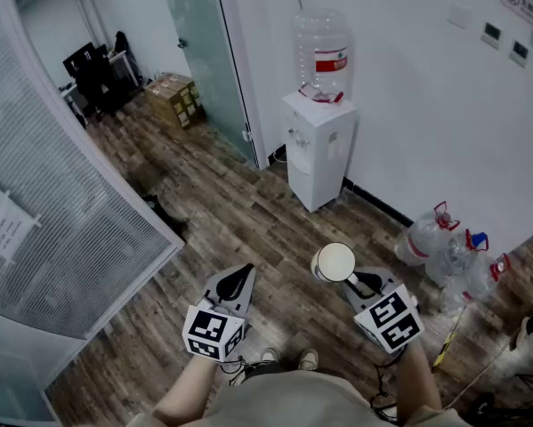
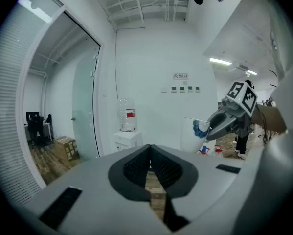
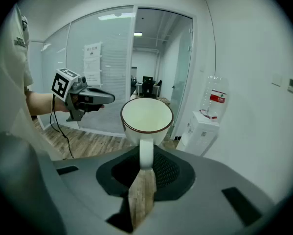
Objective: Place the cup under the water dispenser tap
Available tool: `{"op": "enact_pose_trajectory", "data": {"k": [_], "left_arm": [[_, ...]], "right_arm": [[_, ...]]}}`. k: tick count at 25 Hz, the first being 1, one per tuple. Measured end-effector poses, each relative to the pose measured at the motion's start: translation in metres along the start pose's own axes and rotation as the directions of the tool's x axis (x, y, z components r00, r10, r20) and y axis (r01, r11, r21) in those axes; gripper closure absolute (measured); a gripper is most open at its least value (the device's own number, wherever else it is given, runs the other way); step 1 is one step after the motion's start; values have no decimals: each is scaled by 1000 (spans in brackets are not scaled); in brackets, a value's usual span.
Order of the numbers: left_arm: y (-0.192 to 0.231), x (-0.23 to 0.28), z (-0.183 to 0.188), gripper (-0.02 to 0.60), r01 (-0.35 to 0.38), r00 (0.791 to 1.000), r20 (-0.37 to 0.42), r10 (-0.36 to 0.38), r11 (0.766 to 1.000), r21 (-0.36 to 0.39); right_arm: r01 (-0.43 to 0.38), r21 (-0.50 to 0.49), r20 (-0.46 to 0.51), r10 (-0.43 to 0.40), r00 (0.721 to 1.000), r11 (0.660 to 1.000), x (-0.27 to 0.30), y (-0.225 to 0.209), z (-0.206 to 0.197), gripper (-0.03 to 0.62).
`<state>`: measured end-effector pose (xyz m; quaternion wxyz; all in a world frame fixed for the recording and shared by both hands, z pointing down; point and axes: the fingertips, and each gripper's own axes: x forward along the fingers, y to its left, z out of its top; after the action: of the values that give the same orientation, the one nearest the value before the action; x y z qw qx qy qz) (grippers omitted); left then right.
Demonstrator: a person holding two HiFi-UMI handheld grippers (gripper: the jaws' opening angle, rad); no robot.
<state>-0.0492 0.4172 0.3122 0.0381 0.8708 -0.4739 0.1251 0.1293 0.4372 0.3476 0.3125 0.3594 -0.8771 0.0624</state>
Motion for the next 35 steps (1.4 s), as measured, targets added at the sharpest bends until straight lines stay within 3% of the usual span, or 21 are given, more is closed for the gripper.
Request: {"op": "enact_pose_trajectory", "data": {"k": [6, 23, 35], "left_arm": [[-8, 4, 9, 575, -3, 1000, 13, 3, 1000, 9], [-34, 35, 12, 575, -19, 1000, 8, 18, 1000, 24], [-19, 65, 12, 577, -37, 998, 52, 34, 998, 52]], "right_arm": [[3, 35, 17, -4, 1000, 999, -1, -6, 9, 525], [-36, 2, 4, 36, 999, 999, 1, -31, -13, 525], [-61, -36, 11, 62, 998, 997, 40, -47, -16, 526]]}}
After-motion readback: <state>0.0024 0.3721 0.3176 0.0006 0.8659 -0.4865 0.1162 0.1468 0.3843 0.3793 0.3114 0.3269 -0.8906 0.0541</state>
